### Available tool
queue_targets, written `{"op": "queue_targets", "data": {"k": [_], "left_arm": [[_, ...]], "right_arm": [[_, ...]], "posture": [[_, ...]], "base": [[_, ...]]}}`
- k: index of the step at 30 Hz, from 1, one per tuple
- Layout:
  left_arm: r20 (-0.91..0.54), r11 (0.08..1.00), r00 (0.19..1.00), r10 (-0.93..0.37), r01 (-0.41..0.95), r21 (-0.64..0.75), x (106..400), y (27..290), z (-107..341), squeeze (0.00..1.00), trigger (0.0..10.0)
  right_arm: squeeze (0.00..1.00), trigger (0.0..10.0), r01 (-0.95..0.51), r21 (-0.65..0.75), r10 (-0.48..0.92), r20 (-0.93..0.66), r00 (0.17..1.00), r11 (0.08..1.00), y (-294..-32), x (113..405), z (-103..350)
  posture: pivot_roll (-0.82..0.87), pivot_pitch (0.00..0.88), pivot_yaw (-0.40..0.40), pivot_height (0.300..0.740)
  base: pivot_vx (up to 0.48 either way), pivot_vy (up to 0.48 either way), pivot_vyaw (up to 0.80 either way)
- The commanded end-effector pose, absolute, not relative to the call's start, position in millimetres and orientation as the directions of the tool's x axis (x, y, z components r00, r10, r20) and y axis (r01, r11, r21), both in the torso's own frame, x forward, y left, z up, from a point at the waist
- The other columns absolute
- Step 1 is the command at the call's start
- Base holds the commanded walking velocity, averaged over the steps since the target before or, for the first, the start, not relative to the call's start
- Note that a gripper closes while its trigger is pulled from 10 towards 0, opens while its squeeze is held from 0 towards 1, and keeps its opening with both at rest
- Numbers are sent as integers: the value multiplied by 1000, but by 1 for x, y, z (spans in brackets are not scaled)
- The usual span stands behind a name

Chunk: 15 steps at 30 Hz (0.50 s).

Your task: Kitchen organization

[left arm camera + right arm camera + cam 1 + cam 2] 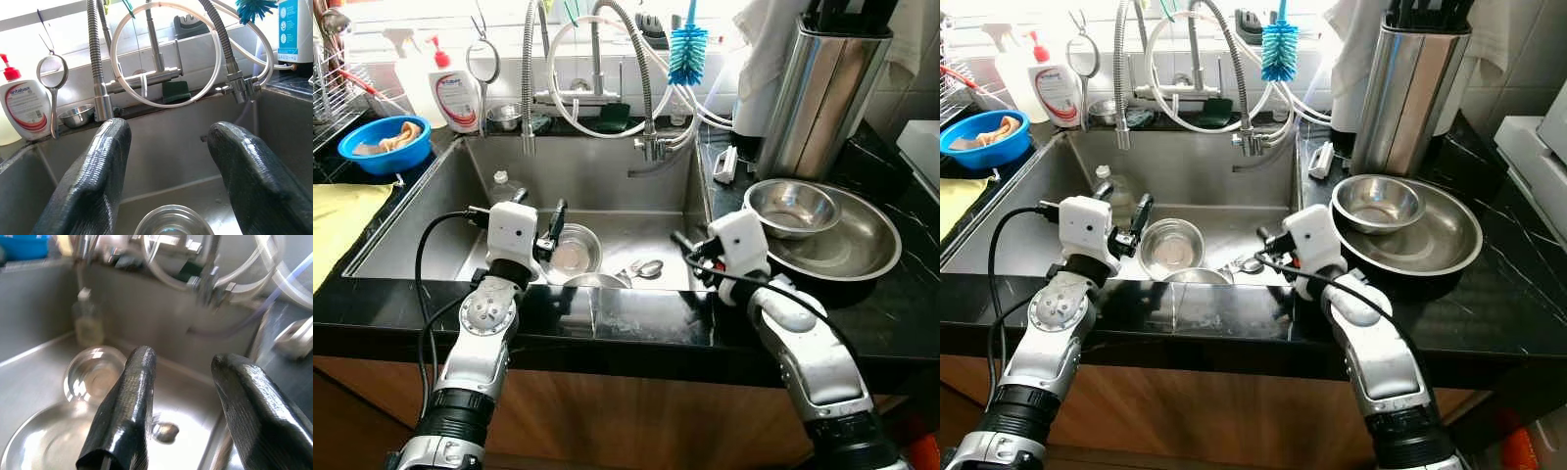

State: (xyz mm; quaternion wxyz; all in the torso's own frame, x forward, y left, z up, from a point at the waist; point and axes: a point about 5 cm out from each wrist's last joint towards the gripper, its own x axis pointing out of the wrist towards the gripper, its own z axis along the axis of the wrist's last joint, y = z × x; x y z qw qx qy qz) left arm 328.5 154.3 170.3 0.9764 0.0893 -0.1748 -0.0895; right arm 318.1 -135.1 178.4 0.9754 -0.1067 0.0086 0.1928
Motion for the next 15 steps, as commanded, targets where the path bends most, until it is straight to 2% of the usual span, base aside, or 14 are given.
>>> {"op": "queue_targets", "data": {"k": [1,10,11,12,13,15], "left_arm": [[316,967,928,-199,134,216,330,157,171,0,10000],[318,967,927,-200,134,217,330,157,171,0,10000],[317,967,927,-200,134,216,331,157,171,0,10000],[317,967,927,-200,134,216,331,157,171,0,10000],[316,967,927,-202,137,217,330,156,171,0,10000],[315,966,927,-204,139,217,330,156,171,0,10000]], "right_arm": [[0,10000,-322,-214,335,26,942,922,-139,321,202],[0,10000,-130,-204,164,161,973,970,-170,329,248],[1000,10000,-82,-192,115,171,978,978,-178,330,252],[1000,10000,-42,-178,74,180,981,983,-185,330,255],[1000,10000,69,-154,-40,182,983,986,-203,330,259],[1000,10000,156,-134,-134,161,978,979,-220,330,258]], "posture": [[-58,0,51,740],[-62,0,54,740],[-65,0,55,740],[-69,0,57,740],[-69,0,58,740],[-69,0,58,740]], "base": [[0,0,0],[0,0,0],[0,0,0],[0,0,0],[0,0,0],[0,0,0]]}}
